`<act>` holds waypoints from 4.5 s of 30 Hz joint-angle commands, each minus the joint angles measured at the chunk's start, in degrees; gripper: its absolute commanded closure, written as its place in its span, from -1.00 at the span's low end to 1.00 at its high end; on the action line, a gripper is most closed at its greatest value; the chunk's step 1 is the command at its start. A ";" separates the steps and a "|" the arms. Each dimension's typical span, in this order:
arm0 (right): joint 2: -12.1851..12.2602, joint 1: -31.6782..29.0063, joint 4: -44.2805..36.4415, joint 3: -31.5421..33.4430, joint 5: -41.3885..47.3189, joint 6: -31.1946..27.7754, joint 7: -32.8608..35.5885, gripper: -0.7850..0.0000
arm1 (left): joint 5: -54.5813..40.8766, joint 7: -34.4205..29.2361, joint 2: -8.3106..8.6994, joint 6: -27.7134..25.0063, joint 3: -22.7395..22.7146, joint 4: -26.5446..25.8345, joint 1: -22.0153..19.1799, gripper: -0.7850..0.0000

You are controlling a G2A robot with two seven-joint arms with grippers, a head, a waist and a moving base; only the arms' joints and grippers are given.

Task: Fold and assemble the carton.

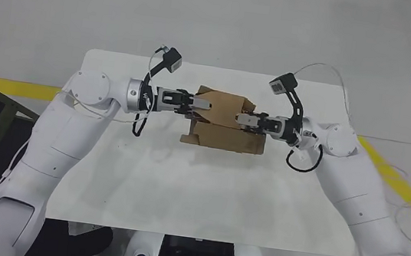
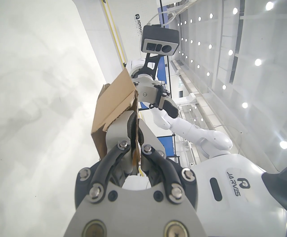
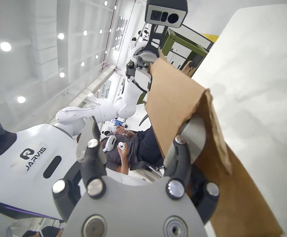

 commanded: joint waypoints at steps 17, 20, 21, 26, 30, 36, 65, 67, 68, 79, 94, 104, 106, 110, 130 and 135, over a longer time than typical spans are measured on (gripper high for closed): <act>-1.78 2.43 5.46 -1.42 1.95 0.15 2.82 0.22 | 0.01 -1.00 -0.11 0.39 0.46 0.29 -0.04 1.00; -1.89 2.71 5.64 -1.37 0.75 0.19 2.54 0.37 | 0.22 -1.28 -0.13 0.52 0.65 0.31 -0.08 1.00; -1.90 2.80 5.68 -1.32 0.25 0.19 2.43 0.41 | 0.26 -1.33 -0.14 0.52 0.71 0.30 -0.09 1.00; -1.95 2.82 5.55 -1.03 -1.31 0.93 1.92 0.61 | 0.23 -1.37 -0.20 0.53 0.92 0.24 -0.10 1.00; -1.96 2.67 5.54 -0.79 -2.18 1.46 1.80 0.73 | 0.42 -1.51 -0.21 0.62 0.99 0.25 -0.19 1.00; -2.01 2.56 5.36 -0.57 -3.26 2.19 1.95 1.00 | 0.45 -1.74 -0.22 0.74 1.00 0.29 -0.20 1.00; -2.39 2.53 4.44 -0.98 -11.66 7.96 -1.71 1.00 | -8.49 -6.74 -0.09 1.79 -1.28 -1.30 0.43 -1.00; -2.50 2.49 4.14 -1.23 -11.83 8.23 -1.89 1.00 | -8.56 -6.73 -0.19 2.00 -0.88 -1.40 0.22 -1.00; -2.56 2.47 3.99 -1.32 -11.86 8.33 -2.01 1.00 | -8.60 -6.62 -0.27 2.09 -0.59 -1.32 0.08 -1.00; -2.61 1.72 -0.07 -1.04 -12.71 8.78 -2.11 1.00 | -7.40 -5.13 -1.20 2.23 2.75 -0.57 -2.08 -1.00; -1.95 0.20 -1.21 1.71 -13.48 9.62 -3.11 1.00 | -8.29 -4.81 -0.76 1.91 -0.08 -0.11 -0.71 -1.00; -1.42 -0.96 -3.33 3.50 -13.87 9.88 -2.85 1.00 | -5.53 -3.37 -0.45 2.65 -0.84 0.87 0.03 -1.00; -1.39 -1.20 -3.86 3.47 -13.80 9.97 -2.50 1.00 | -5.14 -2.77 -0.46 2.60 -0.92 1.19 -0.06 -1.00; -1.42 -1.50 -4.63 3.12 -13.89 10.03 -1.91 1.00 | -4.85 -1.54 -0.48 2.59 -1.25 1.79 -0.32 -1.00; -2.37 -1.38 -6.88 -0.28 -12.86 9.73 -0.09 1.00 | -3.95 0.69 -0.90 2.95 -0.44 -0.10 -1.40 -1.00; -2.50 -1.31 -6.85 -0.40 -12.78 9.56 -0.38 1.00 | -3.91 0.33 -0.86 3.18 -0.60 -0.82 -1.24 -1.00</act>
